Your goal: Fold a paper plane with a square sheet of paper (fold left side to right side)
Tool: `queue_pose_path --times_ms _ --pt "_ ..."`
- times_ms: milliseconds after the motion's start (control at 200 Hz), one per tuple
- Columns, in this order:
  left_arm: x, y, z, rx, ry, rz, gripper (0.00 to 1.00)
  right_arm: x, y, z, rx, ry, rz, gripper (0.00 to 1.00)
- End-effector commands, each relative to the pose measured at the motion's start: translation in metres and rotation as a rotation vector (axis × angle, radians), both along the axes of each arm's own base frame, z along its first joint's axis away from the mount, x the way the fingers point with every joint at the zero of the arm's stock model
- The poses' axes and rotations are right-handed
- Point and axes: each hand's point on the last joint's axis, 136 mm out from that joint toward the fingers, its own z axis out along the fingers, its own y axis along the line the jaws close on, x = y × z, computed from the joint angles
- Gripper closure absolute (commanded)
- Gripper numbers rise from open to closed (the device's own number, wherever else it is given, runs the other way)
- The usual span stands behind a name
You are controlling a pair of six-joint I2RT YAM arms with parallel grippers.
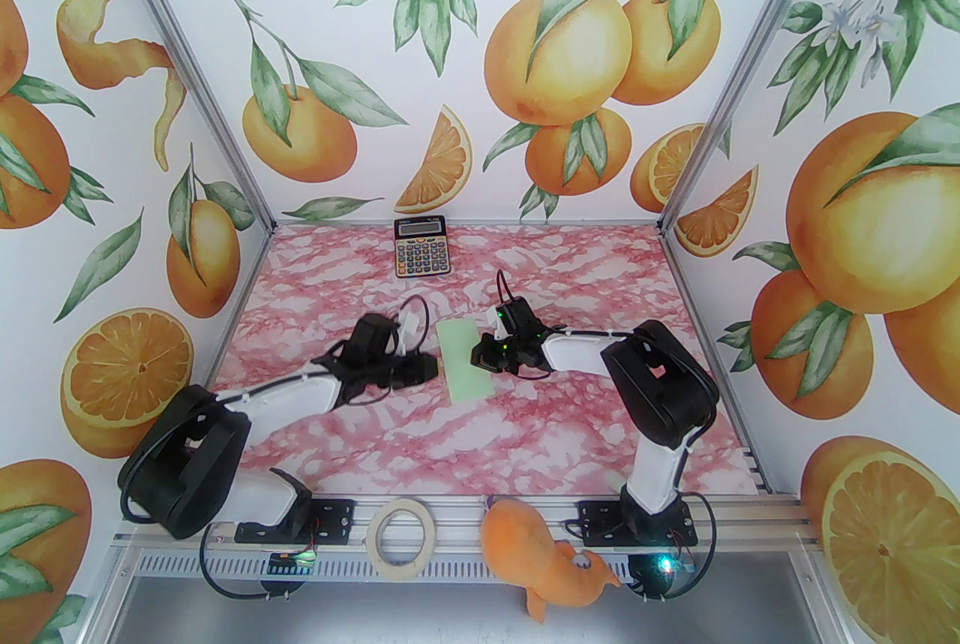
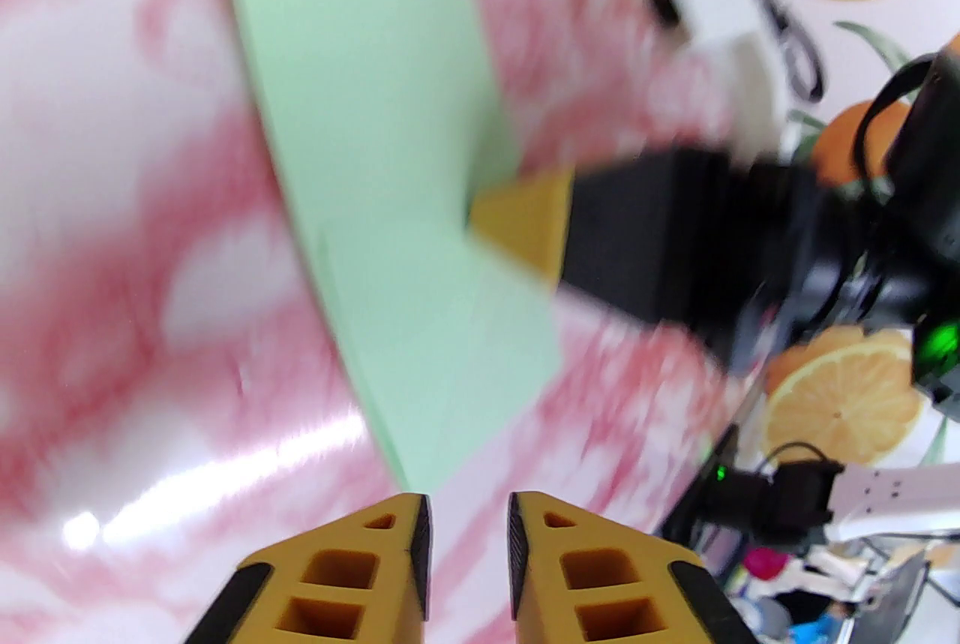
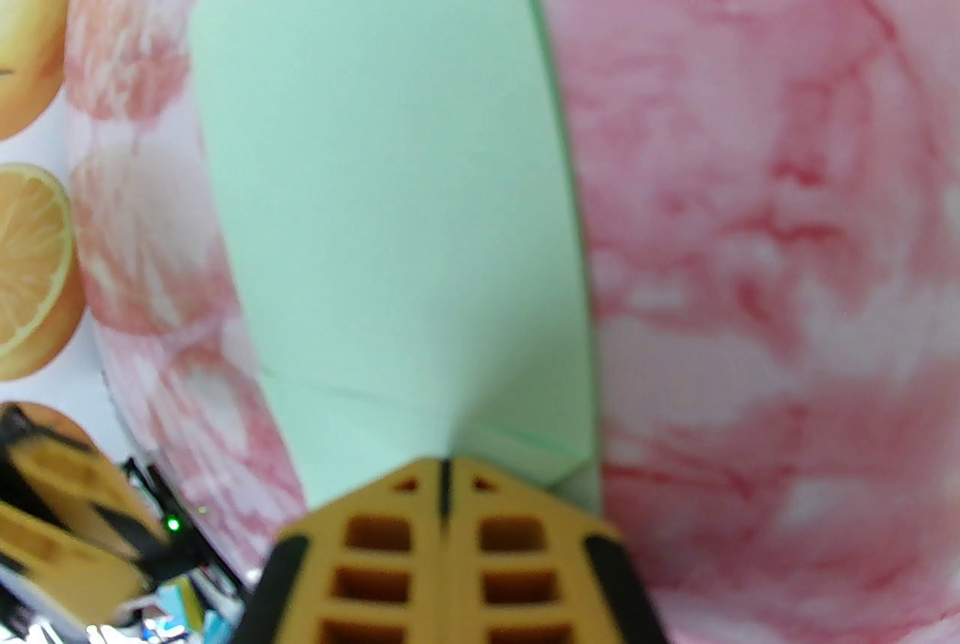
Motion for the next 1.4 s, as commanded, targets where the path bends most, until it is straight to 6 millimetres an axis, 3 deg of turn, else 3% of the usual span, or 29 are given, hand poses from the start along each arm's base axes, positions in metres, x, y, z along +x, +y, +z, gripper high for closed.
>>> queue_pose_path --times_ms 0,310,610,781,1031,1396 --pt "0.018 -0.004 -0.008 0.007 0.003 0.014 0.68 -0.013 -0.019 -0.026 -0.106 0.061 -0.011 1.00" --pt "0.065 -0.014 -0.026 0.031 -0.006 0.089 0.63 -0.016 -0.019 -0.029 -0.107 0.069 -0.007 1.00" --pt "0.085 0.008 -0.048 0.203 -0.008 0.182 0.61 -0.019 -0.018 -0.030 -0.102 0.074 -0.006 1.00" --pt "0.086 0.003 -0.056 0.218 -0.001 0.149 0.59 -0.020 -0.019 -0.032 -0.102 0.077 -0.007 1.00" --pt "0.072 -0.045 -0.051 0.062 -0.011 -0.007 0.58 -0.021 -0.018 -0.032 -0.098 0.080 -0.010 1.00" --pt "0.040 -0.053 -0.046 0.049 -0.002 -0.087 0.58 -0.022 -0.020 -0.032 -0.101 0.080 -0.014 1.00"
